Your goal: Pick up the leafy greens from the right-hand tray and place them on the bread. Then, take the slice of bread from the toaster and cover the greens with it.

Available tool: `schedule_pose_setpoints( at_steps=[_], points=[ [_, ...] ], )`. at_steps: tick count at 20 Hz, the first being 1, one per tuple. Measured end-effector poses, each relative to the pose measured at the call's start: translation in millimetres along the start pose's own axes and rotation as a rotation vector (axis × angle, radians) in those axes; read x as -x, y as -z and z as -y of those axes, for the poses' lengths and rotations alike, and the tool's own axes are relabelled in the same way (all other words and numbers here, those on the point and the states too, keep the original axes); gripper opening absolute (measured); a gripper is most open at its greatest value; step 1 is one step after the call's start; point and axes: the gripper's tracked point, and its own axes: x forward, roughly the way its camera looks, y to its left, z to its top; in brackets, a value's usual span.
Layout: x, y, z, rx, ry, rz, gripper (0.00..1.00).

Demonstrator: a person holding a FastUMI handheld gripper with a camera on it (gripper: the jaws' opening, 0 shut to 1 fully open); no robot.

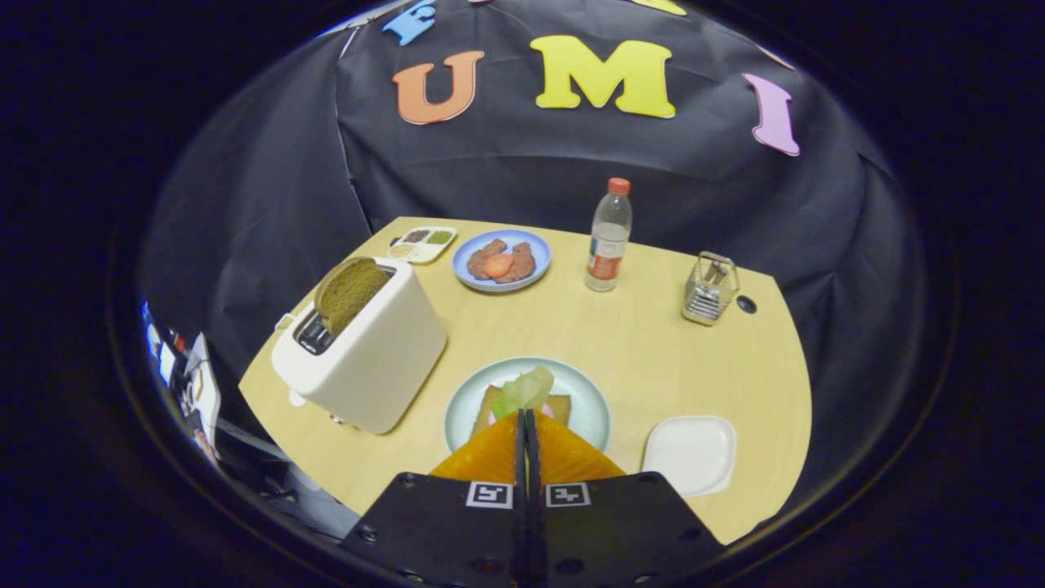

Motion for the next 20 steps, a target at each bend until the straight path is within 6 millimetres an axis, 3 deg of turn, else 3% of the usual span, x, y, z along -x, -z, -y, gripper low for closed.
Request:
schedule_pose_setpoints(
  at_steps=[3, 6, 11, 15, 20],
  points=[
    [-10.9, -6.7, -33.6, -0.013, -0.025, -0.014, 0.00],
    [-33.1, -5.5, -44.9, 0.003, -0.007, -0.042, 0.00],
    [-78.6, 6.4, -20.0, 0.002, 0.104, -0.111, 0.00],
    [-94.1, 9.6, 12.2, 0.009, 0.203, -0.136, 0.00],
    [-107.3, 11.7, 29.7, 0.011, 0.236, -0.156, 0.00]
  ],
)
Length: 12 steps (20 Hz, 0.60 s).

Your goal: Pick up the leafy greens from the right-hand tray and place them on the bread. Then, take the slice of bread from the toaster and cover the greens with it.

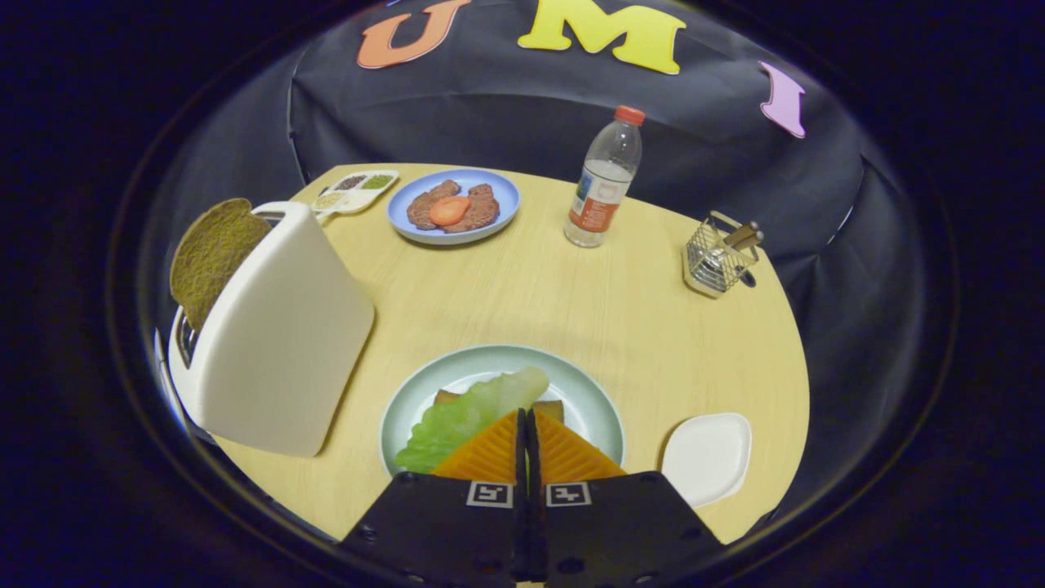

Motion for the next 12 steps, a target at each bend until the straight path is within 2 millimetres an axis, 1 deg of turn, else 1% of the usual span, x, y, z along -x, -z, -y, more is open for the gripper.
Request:
schedule_pose_setpoints(
  at_steps=[2, 3, 5, 8, 10, 12],
  points=[
    [-6.6, -1.5, 3.6, 0.016, 0.022, 0.003, 0.00],
    [-5.2, -2.5, 3.3, 0.013, 0.023, 0.008, 0.02],
    [0.4, -3.0, 0.3, -0.001, 0.012, 0.023, 0.10],
    [19.2, 4.2, -0.9, -0.041, 0.011, 0.033, 0.49],
    [34.2, 8.5, -4.3, -0.100, -0.002, 0.045, 0.64],
    [51.4, 8.1, -4.0, -0.126, 0.008, 0.077, 0.80]
  ],
)
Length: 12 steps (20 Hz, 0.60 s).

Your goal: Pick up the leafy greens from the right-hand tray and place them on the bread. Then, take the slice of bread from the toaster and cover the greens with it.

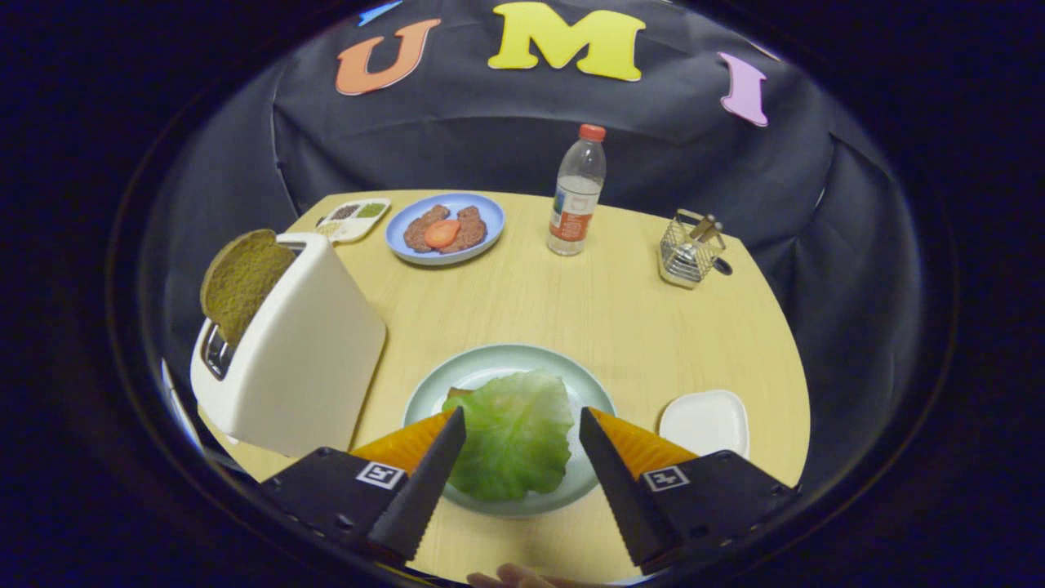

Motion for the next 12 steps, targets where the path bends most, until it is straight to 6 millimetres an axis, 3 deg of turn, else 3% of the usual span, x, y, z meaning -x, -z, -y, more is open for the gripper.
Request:
schedule_pose_setpoints(
  at_steps=[2, 5, 9, 12],
  points=[
    [15.5, -5.4, 0.6, -0.006, 0.020, 0.055, 0.95],
    [45.3, -16.0, -9.6, 0.001, 0.017, 0.133, 0.97],
    [85.6, -31.2, -40.8, -0.009, -0.064, 0.168, 0.96],
    [103.8, -46.4, -67.4, -0.013, -0.112, 0.184, 0.96]
  ],
)
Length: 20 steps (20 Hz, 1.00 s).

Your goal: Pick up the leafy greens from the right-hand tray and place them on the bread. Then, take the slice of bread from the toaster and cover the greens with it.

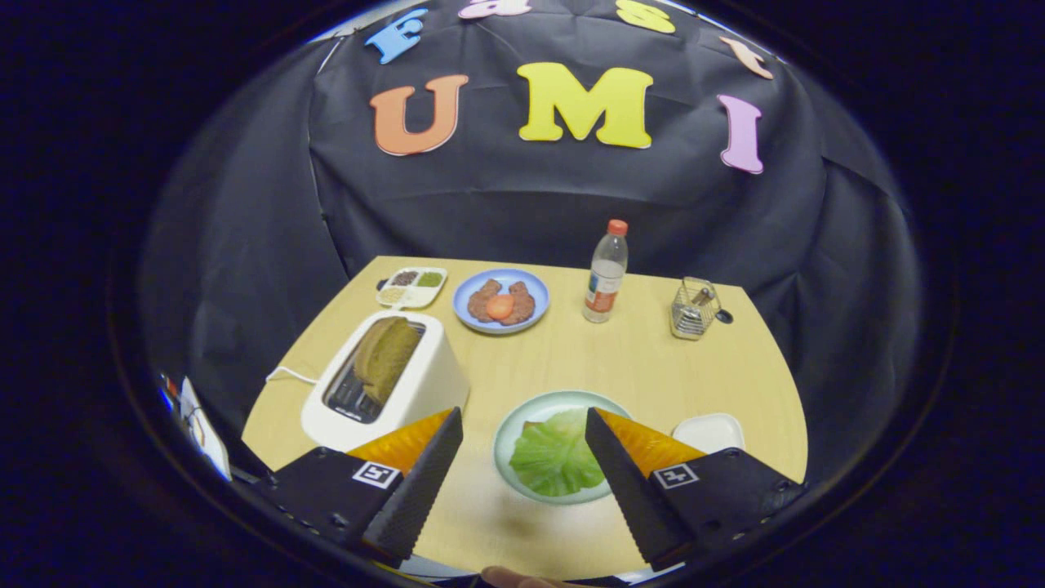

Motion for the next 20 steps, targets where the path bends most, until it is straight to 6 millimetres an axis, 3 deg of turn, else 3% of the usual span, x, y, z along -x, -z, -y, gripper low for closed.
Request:
schedule_pose_setpoints(
  at_steps=[6, 10, 17, 20],
  points=[
    [-15.5, -21.8, -67.7, 0.030, -0.064, -0.019, 0.95],
    [-35.1, -26.8, -99.8, 0.022, -0.079, -0.055, 0.95],
    [-79.8, -31.0, -118.3, -0.022, 0.020, -0.117, 0.93],
    [-97.1, -28.8, -127.1, -0.040, 0.038, -0.163, 0.79]
  ],
)
